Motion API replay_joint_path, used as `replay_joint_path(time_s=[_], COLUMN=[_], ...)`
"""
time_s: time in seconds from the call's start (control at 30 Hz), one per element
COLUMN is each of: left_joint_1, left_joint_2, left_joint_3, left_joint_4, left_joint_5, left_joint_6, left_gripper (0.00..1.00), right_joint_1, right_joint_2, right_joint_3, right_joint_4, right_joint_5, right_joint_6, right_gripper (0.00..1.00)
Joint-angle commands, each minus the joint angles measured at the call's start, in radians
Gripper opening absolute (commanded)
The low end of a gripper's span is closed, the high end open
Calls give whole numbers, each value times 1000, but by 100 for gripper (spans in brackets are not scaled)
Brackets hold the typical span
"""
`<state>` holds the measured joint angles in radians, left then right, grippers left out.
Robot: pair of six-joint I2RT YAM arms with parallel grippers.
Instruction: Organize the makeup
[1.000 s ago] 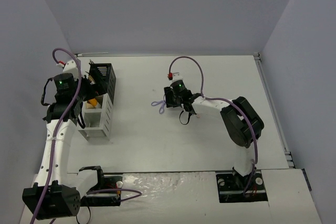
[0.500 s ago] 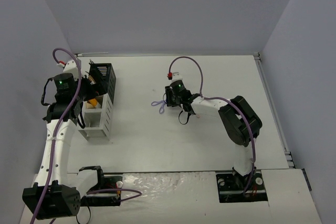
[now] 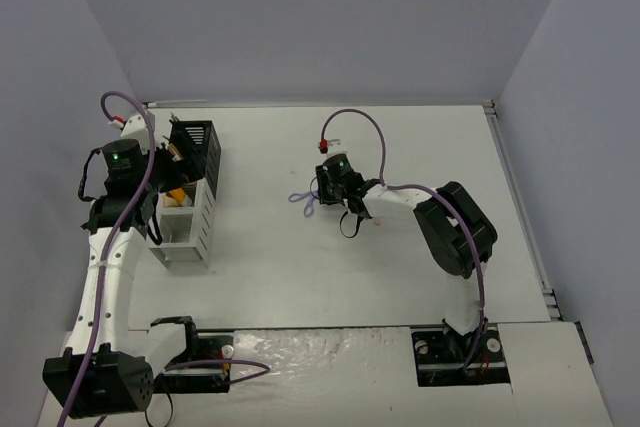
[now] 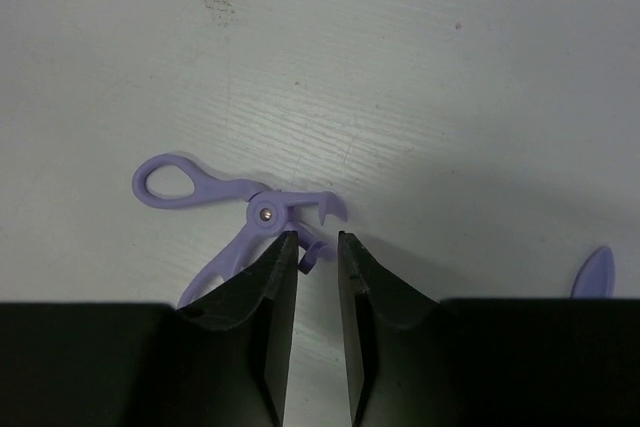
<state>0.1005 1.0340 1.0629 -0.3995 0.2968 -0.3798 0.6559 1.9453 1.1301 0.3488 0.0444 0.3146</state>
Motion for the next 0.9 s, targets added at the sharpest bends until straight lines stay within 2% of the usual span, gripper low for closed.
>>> replay_joint_path(time_s=[0.0, 0.27, 0.47, 0.57, 0.77, 0.87], left_joint_1=[8, 8, -28, -86, -294, -358], left_joint_2=[0, 8, -14, -32, -60, -63], left_joint_3=[16, 14, 1, -13, -34, -51], left_joint_4=[69, 82, 107, 117, 144, 181], left_joint_5=[28, 69, 119, 124, 59, 53], left_joint_6=[-21, -34, -83, -122, -195, -247], left_gripper=[97, 97, 97, 97, 97, 97], right_joint_1=[6, 4, 4, 2, 4, 4], right_joint_2=[-10, -42, -168, -261, -453, -518], right_joint_3=[33, 15, -46, -91, -197, -245], right_joint_4=[53, 77, 142, 183, 298, 355], right_joint_5=[13, -3, -82, -114, -184, -217], right_joint_6=[5, -11, 3, 49, 151, 195], right_gripper=[17, 0, 0, 0, 0, 0])
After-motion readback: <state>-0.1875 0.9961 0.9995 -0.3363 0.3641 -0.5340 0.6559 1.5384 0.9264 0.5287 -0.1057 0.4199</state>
